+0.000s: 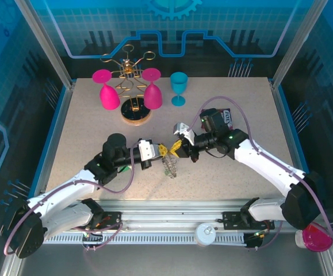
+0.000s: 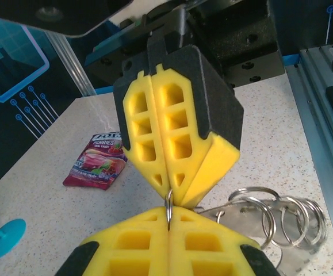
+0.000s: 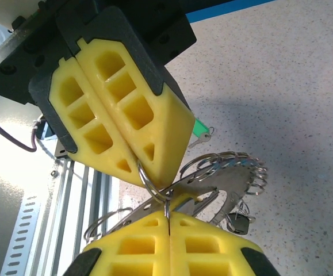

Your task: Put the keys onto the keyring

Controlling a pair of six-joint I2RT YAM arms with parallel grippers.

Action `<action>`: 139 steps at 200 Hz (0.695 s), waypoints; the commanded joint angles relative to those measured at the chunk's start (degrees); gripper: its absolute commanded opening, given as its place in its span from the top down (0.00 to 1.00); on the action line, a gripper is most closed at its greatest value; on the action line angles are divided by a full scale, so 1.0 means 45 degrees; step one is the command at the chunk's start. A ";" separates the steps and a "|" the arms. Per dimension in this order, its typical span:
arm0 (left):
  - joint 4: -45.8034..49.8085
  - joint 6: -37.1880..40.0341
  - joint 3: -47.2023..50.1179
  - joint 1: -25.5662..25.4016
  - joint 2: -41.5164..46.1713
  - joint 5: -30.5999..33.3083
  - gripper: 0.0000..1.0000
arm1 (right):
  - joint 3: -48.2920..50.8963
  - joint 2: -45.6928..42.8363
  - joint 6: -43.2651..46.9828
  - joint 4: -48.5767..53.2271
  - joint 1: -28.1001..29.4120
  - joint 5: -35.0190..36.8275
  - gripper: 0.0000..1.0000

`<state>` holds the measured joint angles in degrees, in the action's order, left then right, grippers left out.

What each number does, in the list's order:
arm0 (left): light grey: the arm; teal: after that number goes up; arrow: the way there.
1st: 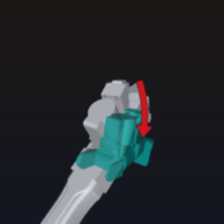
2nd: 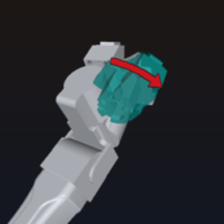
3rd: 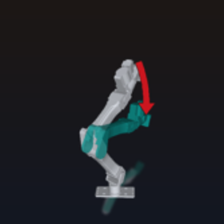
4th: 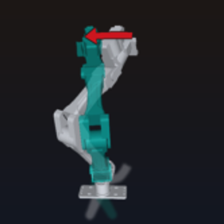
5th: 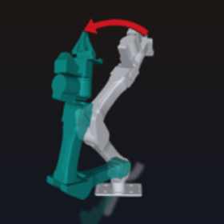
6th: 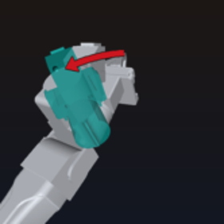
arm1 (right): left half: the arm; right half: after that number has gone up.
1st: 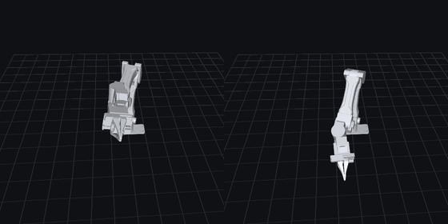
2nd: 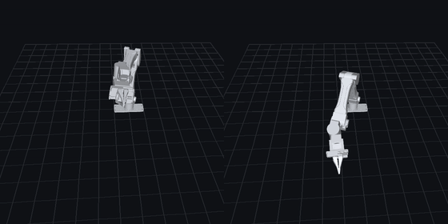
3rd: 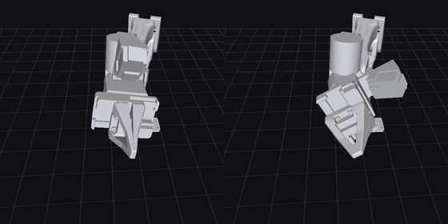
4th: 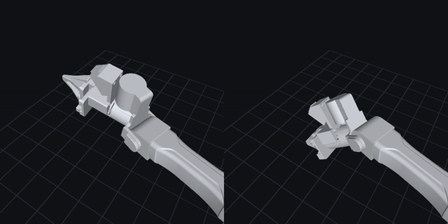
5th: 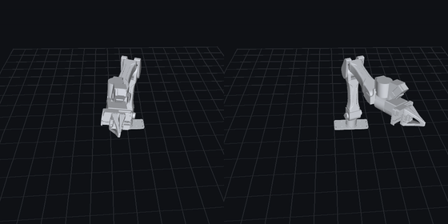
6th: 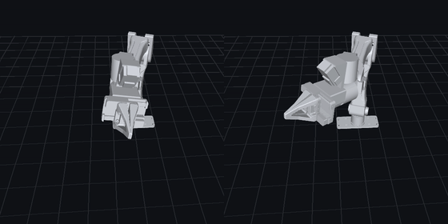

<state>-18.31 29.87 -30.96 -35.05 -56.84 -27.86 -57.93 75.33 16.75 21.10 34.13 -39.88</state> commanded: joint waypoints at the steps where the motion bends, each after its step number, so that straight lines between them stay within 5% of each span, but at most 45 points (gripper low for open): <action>1: -0.2269 -0.0971 0.0102 -0.0058 0.0046 -0.1259 1.00 | -0.0051 0.0664 -0.0032 -0.0160 -0.0102 -0.0600 0.98; 34: -0.3388 -0.1534 0.0345 -0.0054 -0.0422 -0.1142 1.00 | 0.0451 0.0029 -0.0271 -0.1575 -0.0005 -0.0946 0.69; 48: -0.3432 -0.1578 0.0415 -0.0058 -0.0523 -0.1115 1.00 | 0.0712 -0.0363 -0.0109 -0.1985 -0.0055 -0.0726 0.65; 95: -0.3522 -0.1879 0.0474 -0.0042 -0.0765 -0.1408 1.00 | 0.1452 -0.1201 0.0666 -0.3177 -0.0123 -0.0267 0.64; 139: -0.3583 -0.2085 0.0462 -0.0030 -0.0901 -0.1559 1.00 | 0.1565 -0.1362 0.0676 -0.3403 -0.0124 -0.0540 0.78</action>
<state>-30.81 22.09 -29.04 -35.05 -60.47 -31.97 -51.40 70.32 19.22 9.15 33.71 -40.99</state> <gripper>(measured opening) 0.050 0.254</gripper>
